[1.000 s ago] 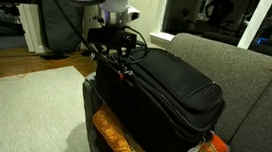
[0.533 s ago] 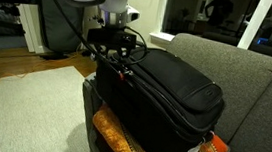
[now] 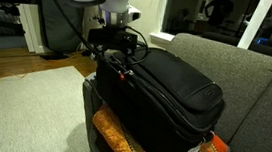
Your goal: Move the zip to the left
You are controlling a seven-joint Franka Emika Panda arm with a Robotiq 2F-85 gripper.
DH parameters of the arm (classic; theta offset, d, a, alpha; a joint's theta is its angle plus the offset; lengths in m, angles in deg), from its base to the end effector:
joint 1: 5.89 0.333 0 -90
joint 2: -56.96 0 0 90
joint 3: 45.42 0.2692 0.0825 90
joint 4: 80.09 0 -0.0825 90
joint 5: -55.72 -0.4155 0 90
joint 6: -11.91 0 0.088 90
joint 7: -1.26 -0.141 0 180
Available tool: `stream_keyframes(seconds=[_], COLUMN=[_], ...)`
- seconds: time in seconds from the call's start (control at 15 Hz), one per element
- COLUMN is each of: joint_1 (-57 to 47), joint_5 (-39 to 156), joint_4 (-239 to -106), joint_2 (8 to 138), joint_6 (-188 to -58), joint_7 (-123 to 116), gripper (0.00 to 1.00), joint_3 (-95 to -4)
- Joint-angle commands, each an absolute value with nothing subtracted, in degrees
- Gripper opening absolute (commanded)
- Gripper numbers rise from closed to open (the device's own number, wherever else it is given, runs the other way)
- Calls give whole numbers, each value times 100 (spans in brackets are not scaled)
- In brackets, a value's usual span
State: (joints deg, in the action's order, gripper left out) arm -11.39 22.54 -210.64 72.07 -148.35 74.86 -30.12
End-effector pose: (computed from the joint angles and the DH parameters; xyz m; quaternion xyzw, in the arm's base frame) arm 0.5636 0.0846 0.1615 -0.8790 -0.4322 -0.1863 0.0761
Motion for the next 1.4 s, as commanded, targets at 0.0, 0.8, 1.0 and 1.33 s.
stream_keyframes(seconds=[0.0, 0.8, 1.0, 1.33], joint_1=[-1178, -1029, -996, -910], joint_5=[2186, 2166, 2121, 2179], joint_4=[-21316, -21930, -22091, -22192], joint_2=[7000, 6743, 6674, 6727], joint_6=[-15209, -16095, -16424, -16726], joint_7=[7376, 7010, 6762, 6402], gripper=[100, 100, 100, 100], joint_3=[-3045, -3383, -3455, -3590])
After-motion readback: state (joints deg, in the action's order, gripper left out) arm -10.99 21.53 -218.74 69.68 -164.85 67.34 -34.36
